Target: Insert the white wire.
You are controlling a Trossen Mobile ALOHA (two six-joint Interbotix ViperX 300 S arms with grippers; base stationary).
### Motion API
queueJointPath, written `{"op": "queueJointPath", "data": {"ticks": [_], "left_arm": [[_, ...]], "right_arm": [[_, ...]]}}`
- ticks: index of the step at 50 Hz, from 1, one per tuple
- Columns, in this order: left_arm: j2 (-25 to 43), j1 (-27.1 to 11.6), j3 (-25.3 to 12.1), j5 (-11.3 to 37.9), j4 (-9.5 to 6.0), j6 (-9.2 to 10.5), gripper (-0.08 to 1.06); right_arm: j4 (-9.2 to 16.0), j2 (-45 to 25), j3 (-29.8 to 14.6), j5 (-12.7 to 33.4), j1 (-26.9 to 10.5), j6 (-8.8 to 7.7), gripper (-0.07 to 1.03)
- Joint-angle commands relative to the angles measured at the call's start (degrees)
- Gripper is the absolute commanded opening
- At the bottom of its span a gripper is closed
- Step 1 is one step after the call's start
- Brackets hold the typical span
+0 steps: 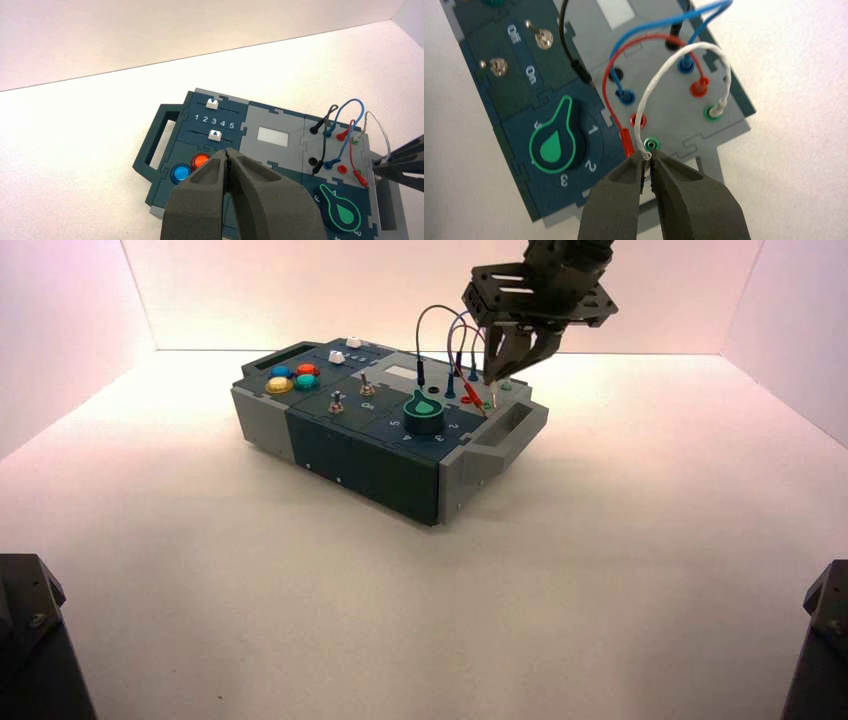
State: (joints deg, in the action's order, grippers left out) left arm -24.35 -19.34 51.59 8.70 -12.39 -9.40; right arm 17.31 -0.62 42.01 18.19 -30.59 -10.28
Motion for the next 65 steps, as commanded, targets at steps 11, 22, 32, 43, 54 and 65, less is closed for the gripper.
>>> {"op": "queueJointPath", "data": {"ticks": [11, 22, 32, 43, 54, 65], "left_arm": [[-1.14, 1.05, -0.62, -0.26, 0.0, -0.09, -0.03], [-1.14, 1.14, -0.79, -0.26, 0.0, -0.09, -0.03], [-1.05, 1.32, -0.79, -0.26, 0.0, -0.09, -0.03], [-0.7, 1.41, -0.88, -0.26, 0.0, -0.09, -0.03], [-0.53, 1.49, -0.88, -0.35, -0.09, -0.09, -0.03], [-0.53, 1.58, -0.97, -0.53, 0.0, -0.09, -0.03]], "right_arm": [[-0.18, 4.31, 1.14, -6.15, 0.18, -0.26, -0.02], [-0.26, 6.42, 3.34, -8.7, 0.09, -0.26, -0.02], [-0.26, 6.59, 4.22, -10.02, 0.0, -0.18, -0.02], [-0.09, 6.15, 4.39, -10.9, -0.53, 0.09, -0.02], [0.18, 5.8, 4.75, -11.78, -0.7, 0.26, -0.02], [0.79, 4.13, 4.57, -11.34, -0.88, 0.62, -0.02]]}}
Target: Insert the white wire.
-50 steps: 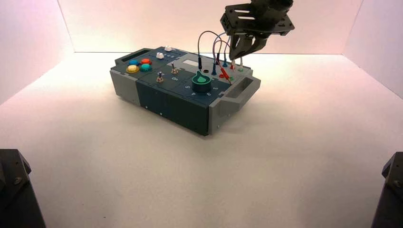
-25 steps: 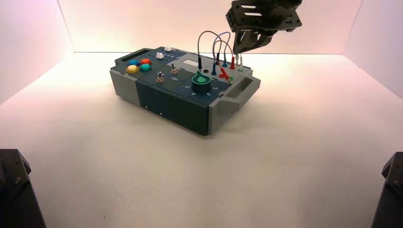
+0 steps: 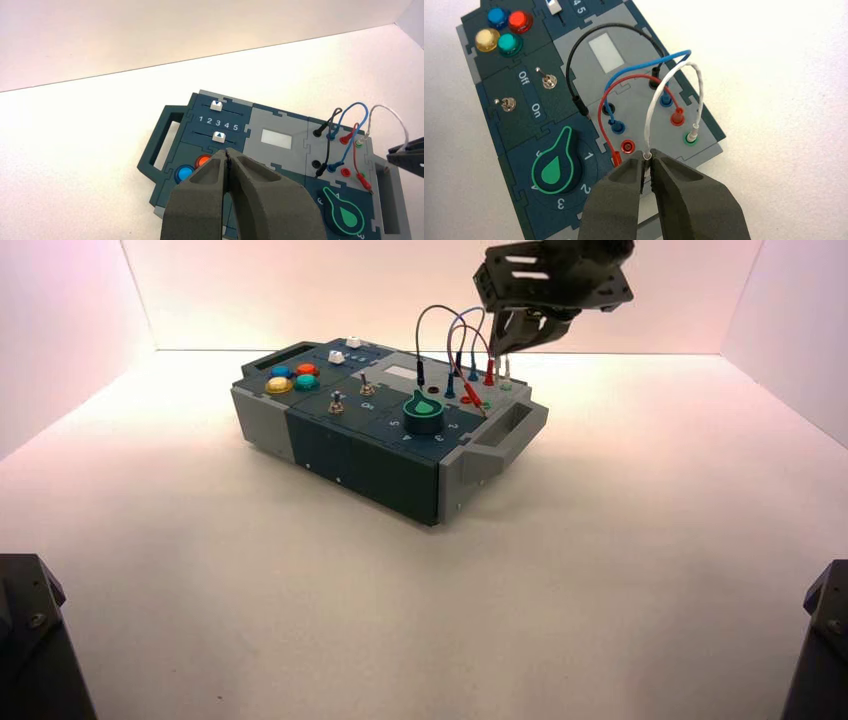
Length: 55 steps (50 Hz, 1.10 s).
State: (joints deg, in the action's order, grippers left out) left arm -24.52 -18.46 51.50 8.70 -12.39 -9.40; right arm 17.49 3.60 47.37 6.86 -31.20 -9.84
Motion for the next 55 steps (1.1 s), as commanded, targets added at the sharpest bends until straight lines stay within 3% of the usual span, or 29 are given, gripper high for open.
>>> {"op": "queueJointPath", "data": {"ticks": [1, 11, 22, 55], "left_arm": [[-0.26, 0.7, -0.88, -0.53, -0.09, -0.09, -0.03], [-0.26, 0.79, -0.79, -0.53, 0.0, -0.09, -0.03], [-0.26, 0.88, -0.79, -0.53, -0.09, -0.09, -0.03], [-0.18, 1.93, -0.97, -0.53, 0.0, -0.09, -0.03]], "right_arm": [[0.79, -0.62, -0.97, 0.44, -0.35, 0.26, -0.02], [0.79, -1.93, -1.76, 0.35, -0.79, 0.18, -0.02], [0.79, -2.37, -2.55, -2.72, -1.58, 0.26, -0.02], [0.7, -3.43, -1.14, -5.8, -1.67, 0.35, -0.02]]}}
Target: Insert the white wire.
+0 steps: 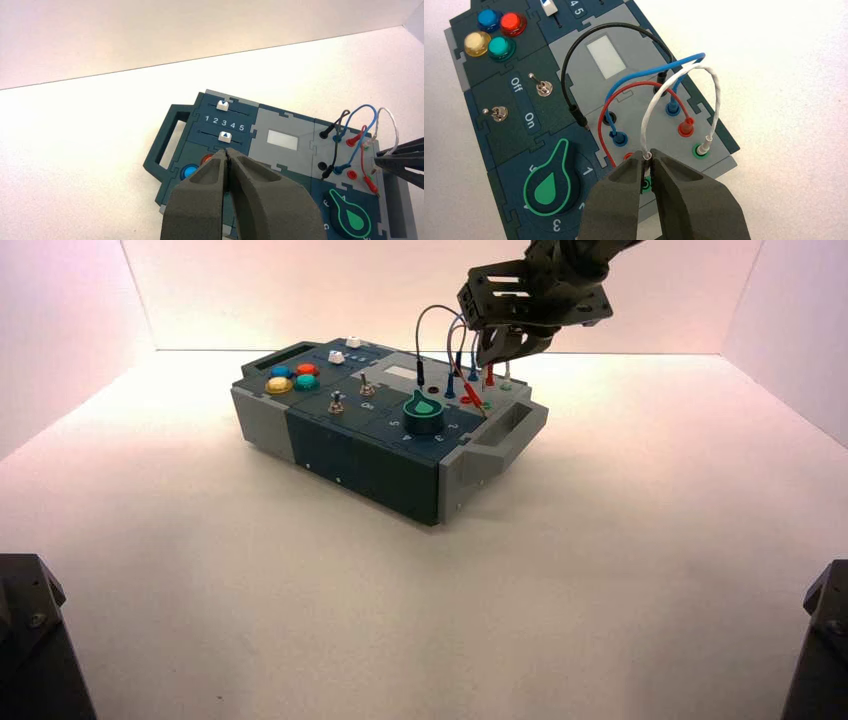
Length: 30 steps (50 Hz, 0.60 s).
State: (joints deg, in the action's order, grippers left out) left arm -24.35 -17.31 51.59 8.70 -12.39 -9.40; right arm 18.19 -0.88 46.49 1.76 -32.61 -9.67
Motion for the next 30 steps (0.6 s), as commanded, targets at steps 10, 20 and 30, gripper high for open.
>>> {"op": "queueJointPath", "data": {"ticks": [10, 20, 30], "left_arm": [[-0.35, 0.88, -1.14, -0.53, 0.0, -0.09, -0.03], [-0.35, 0.88, -1.23, -0.53, -0.09, -0.09, -0.03], [-0.35, 0.88, -1.23, -0.53, -0.09, 0.0, -0.03]], "right_arm": [[0.0, 1.32, 0.7, -0.7, -0.35, 0.09, -0.02], [0.0, 1.32, 0.7, -0.79, -0.44, 0.09, -0.02], [-0.09, 1.41, 0.62, -1.32, -0.44, 0.09, -0.02]]}}
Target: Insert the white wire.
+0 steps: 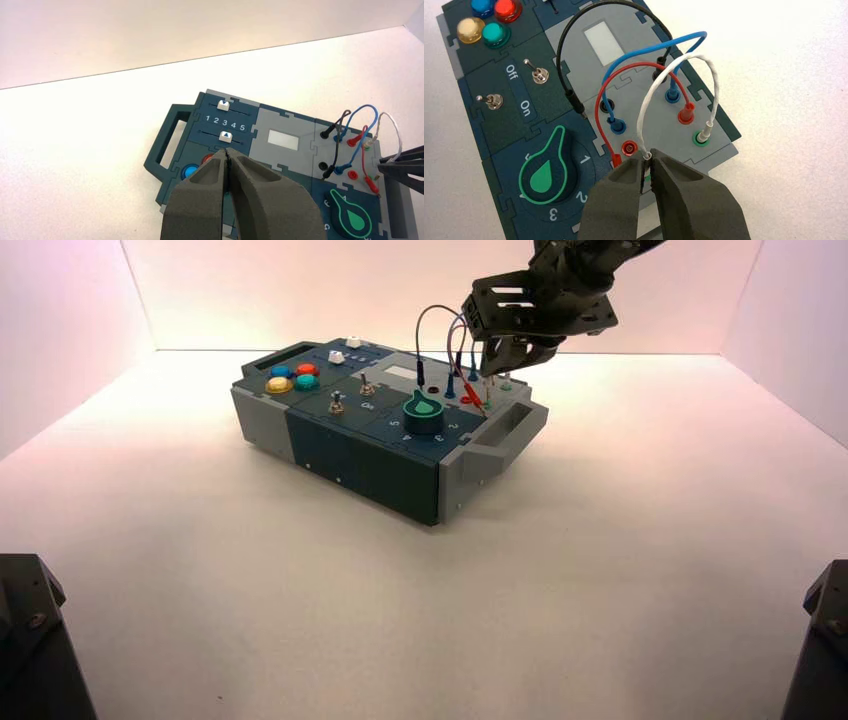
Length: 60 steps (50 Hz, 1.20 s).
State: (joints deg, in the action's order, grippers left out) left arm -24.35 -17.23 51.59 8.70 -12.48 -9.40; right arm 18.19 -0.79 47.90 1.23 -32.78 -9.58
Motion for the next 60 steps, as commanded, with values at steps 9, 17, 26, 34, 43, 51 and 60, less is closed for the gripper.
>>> {"op": "queueJointPath", "data": {"ticks": [9, 17, 26, 34, 43, 51, 60], "left_arm": [[-0.35, 0.79, -1.23, -0.53, 0.09, -0.09, -0.03], [-0.35, 0.79, -1.23, -0.53, 0.0, -0.09, -0.03], [-0.35, 0.79, -1.23, -0.53, 0.0, -0.09, -0.03], [-0.35, 0.79, -1.23, -0.53, 0.0, -0.09, -0.03], [-0.26, 0.79, -1.14, -0.53, 0.09, -0.09, -0.03], [-0.35, 0.79, -1.23, -0.53, 0.09, -0.09, -0.03], [-0.26, 0.88, -1.14, -0.53, 0.0, -0.09, -0.03]], "right_arm": [[-0.18, 1.14, -0.7, -1.58, -0.35, 0.0, -0.02], [-0.26, 0.7, -0.53, -2.55, -1.14, 0.0, -0.02], [-0.18, 0.18, -0.53, -2.72, -1.49, 0.0, -0.02], [-0.18, 0.44, -0.18, -2.64, -1.49, 0.0, -0.02], [-0.18, 0.62, -0.18, -2.55, -1.41, 0.0, -0.02], [-0.18, 0.62, -0.18, -2.37, -1.41, 0.0, -0.02], [-0.26, 0.62, 0.09, -2.46, -1.41, -0.18, -0.02]]}}
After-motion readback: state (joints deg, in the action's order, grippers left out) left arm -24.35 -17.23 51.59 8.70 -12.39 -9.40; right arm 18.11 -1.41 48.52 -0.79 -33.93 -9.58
